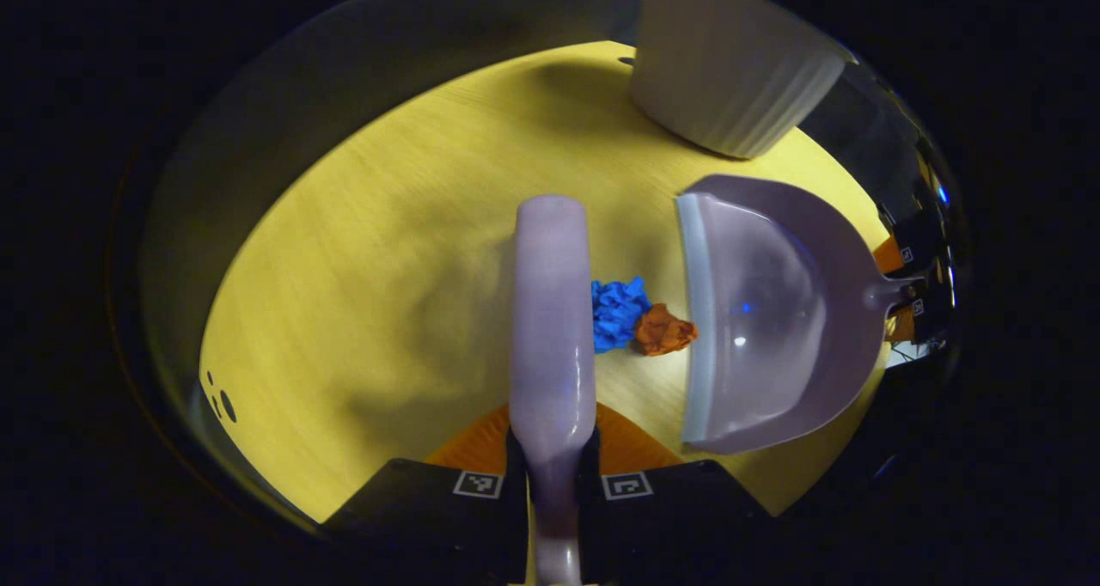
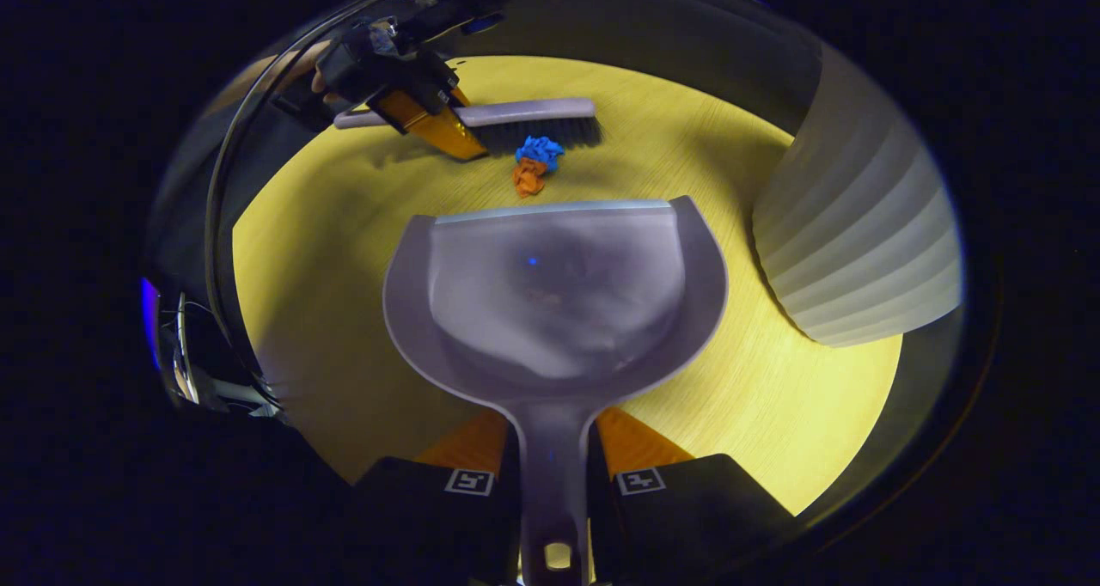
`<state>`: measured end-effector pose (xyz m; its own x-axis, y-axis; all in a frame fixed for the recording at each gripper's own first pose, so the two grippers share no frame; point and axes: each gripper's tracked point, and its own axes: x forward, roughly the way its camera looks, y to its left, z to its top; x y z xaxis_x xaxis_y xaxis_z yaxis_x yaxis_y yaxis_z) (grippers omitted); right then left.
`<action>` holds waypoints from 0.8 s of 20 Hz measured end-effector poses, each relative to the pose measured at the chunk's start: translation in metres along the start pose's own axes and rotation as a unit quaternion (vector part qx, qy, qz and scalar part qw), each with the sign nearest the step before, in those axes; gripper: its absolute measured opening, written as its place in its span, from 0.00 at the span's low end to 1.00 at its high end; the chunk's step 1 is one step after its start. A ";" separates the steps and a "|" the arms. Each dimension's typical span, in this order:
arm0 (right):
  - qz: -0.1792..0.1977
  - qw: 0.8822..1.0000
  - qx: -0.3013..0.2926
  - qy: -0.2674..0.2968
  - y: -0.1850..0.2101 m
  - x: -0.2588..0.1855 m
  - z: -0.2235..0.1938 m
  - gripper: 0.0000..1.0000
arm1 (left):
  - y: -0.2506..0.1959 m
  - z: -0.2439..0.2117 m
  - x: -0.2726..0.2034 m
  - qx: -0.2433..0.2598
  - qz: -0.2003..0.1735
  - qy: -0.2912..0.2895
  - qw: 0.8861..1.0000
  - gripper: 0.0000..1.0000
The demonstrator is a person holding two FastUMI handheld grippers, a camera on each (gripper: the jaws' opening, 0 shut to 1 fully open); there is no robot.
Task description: Pick up the small broom and dustpan from the desktop, sweep the trash into the dustpan with the broom, and then empty the trash into the garbage bin.
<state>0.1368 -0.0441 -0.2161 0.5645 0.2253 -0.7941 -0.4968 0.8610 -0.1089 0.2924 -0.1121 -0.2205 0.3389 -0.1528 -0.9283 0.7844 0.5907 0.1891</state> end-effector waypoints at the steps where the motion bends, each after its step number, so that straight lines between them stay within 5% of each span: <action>1: 0.000 1.000 -0.003 0.001 0.000 0.000 0.000 0.33 | -0.020 0.001 0.001 0.008 -0.017 0.010 1.000 0.28; 9: 0.002 1.000 0.002 -0.012 -0.002 -0.001 0.001 0.37 | -0.111 0.013 -0.004 -0.107 -0.139 0.003 0.984 0.27; 16: -0.001 0.999 -0.022 -0.027 -0.003 -0.002 -0.003 0.36 | -0.111 0.019 -0.030 -0.190 -0.126 -0.081 0.970 0.27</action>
